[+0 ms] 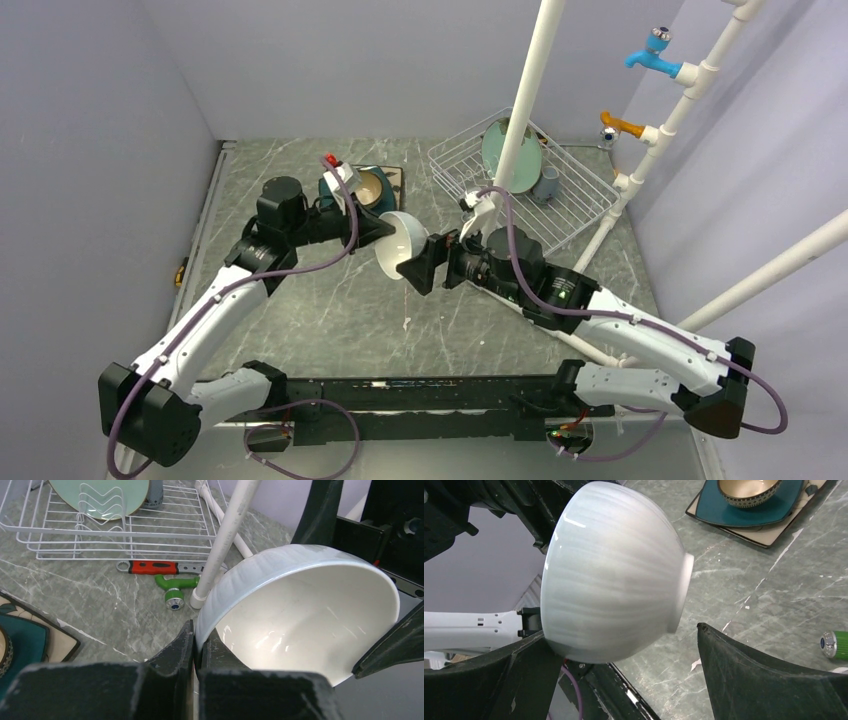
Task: Load the mixed dishes into the dish rack
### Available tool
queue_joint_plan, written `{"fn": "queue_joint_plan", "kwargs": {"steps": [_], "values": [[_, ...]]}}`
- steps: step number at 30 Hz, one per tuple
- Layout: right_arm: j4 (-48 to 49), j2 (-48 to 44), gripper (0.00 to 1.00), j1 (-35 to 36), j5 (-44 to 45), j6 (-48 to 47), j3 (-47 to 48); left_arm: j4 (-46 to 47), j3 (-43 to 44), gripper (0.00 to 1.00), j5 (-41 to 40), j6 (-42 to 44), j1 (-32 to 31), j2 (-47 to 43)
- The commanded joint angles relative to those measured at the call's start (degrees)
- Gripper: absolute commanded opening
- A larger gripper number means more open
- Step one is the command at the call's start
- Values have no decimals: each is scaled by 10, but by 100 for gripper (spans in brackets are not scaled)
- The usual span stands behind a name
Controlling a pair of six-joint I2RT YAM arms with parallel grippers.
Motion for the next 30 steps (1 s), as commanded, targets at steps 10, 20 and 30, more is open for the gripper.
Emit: {"fn": "queue_joint_plan", "kwargs": {"steps": [10,20,30], "values": [[46,-10,82,-22,-25,20,-8,-7,29,0,9,19,-27,9],[91,-9,87,-44,-71,73,-42,-17,31,0,-7,27,-40,10],[153,-6,45,-76,-145,126,-80,-29,33,0,-30,33,-45,5]]}}
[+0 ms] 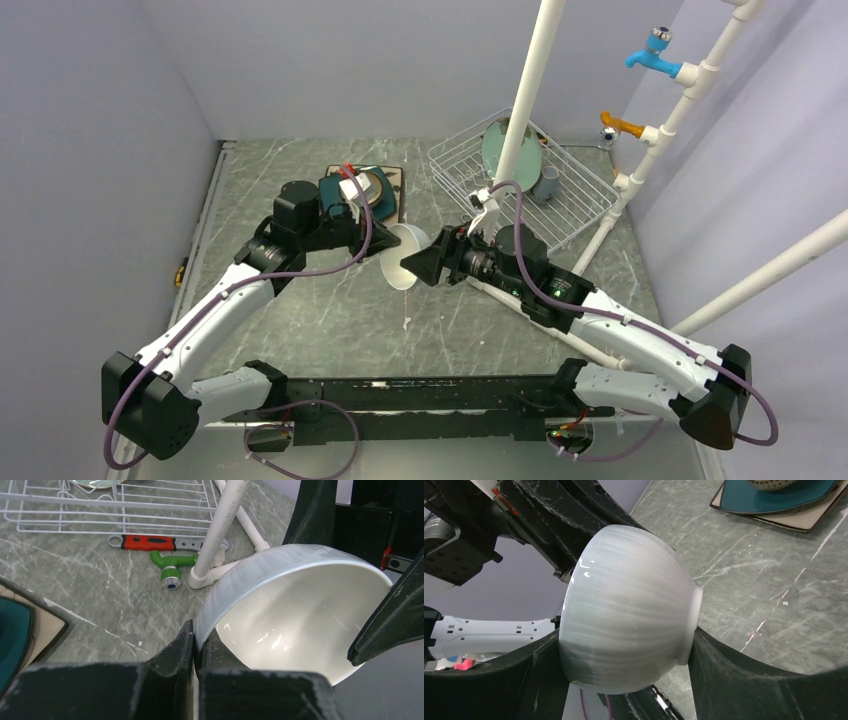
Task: Load the mixed dishes into the dish rack
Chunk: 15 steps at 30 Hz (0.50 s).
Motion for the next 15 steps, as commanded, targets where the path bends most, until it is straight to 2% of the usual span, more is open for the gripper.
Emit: {"fn": "queue_joint_plan", "kwargs": {"steps": [1,5,7,8,11,15], "values": [[75,-1,36,-16,-52,38,-23,20,33,0,0,-1,-7,-14],[87,2,0,-37,-79,71,-40,5,41,0,-17,1,-10,-8],[98,0,0,-46,-91,79,-47,-1,47,0,-21,0,-10,-2],[102,-2,0,-48,-94,80,-49,-6,49,3,-22,-1,-11,-1],[108,-4,0,-57,-99,91,-55,-4,49,15,-27,-5,-11,-1],[145,-4,0,-77,-129,134,-81,-4,47,36,-37,-4,-10,-7]]}}
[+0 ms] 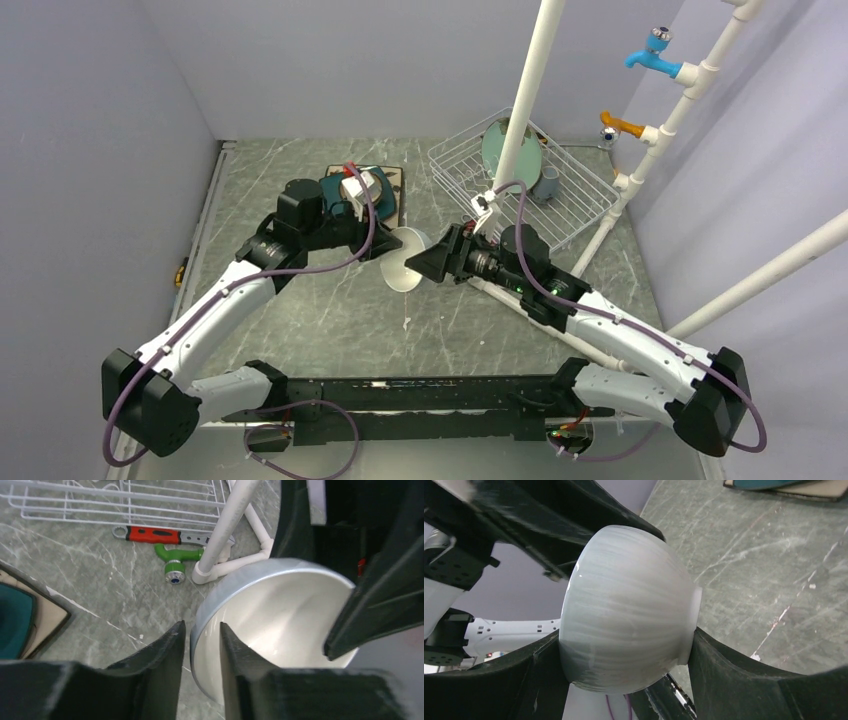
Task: Load the mixed dishes into the dish rack
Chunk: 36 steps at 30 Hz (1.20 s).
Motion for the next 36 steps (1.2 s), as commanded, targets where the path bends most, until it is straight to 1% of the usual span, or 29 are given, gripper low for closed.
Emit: {"fn": "queue_joint_plan", "kwargs": {"steps": [1,6,9,11,13,14,19,25,31,36], "values": [[81,-4,0,-26,-45,67,-25,42,28,41,-5,-3,-2,-18],[150,-10,0,-64,-94,148,-74,45,24,60,-20,-1,-2,-25],[163,-25,0,-88,-121,173,-96,45,22,74,-32,0,-2,-32],[145,-41,0,-107,-135,179,-110,49,17,86,-43,0,-2,-39],[94,-67,0,-131,-148,172,-118,49,16,97,-53,0,-2,-46],[64,-79,0,-139,-151,165,-121,50,14,99,-58,0,-2,-50],[-94,-135,0,-165,-140,95,-112,60,3,100,-82,-1,-2,-66],[-211,-176,0,-180,-109,37,-88,61,4,99,-84,-5,-2,-64],[-339,-187,0,-188,-35,-33,-23,62,2,99,-89,-5,-5,-67],[-448,-156,0,-193,65,-109,67,58,3,99,-95,-3,-9,-62]]}}
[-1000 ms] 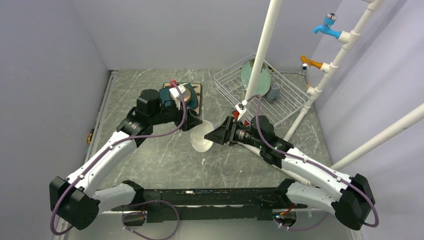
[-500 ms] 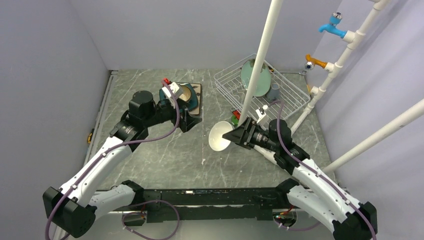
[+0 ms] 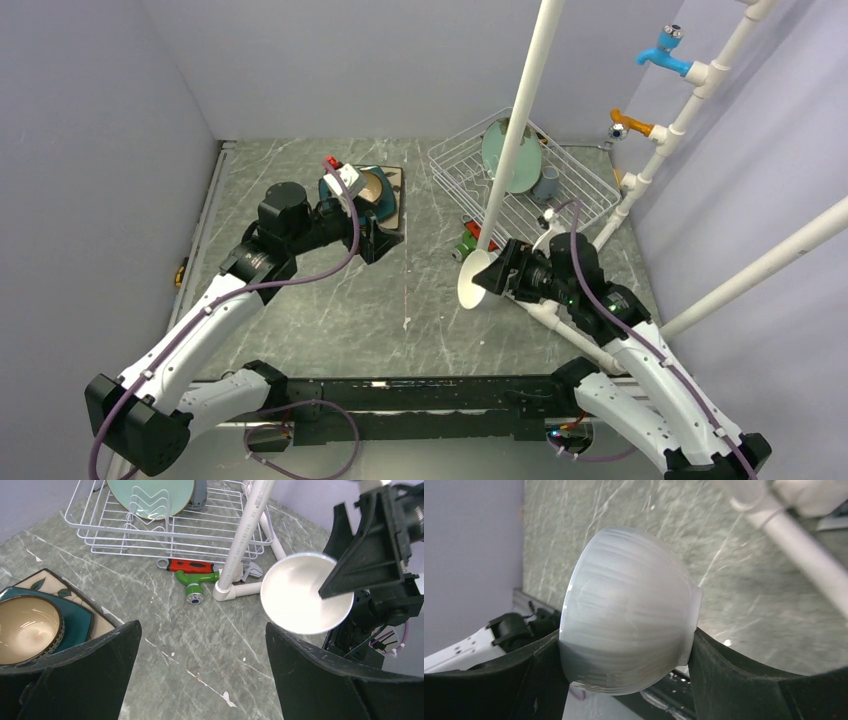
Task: Load the mixed dishes into the dish rack
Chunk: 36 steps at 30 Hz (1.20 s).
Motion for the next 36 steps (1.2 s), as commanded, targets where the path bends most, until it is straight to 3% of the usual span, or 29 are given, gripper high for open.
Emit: {"fn": "queue_joint_plan", "kwargs": {"steps": [1,10,15,27,36], "values": [[-87,20,0,-7,113,-85,114,19,2,99,-8,-3,-6,-3],[-161,69,0,-26,273,-142,208,16,3,100,-11,-2,-9,-1],[-146,99,0,-59,334,-164,231,15,6,99,-7,-4,-10,5],[14,223,0,-199,282,-219,227,18,4,99,-10,-7,-13,3],[39,353,0,-215,309,-252,274,19,3,99,-11,-9,-14,-1]]}}
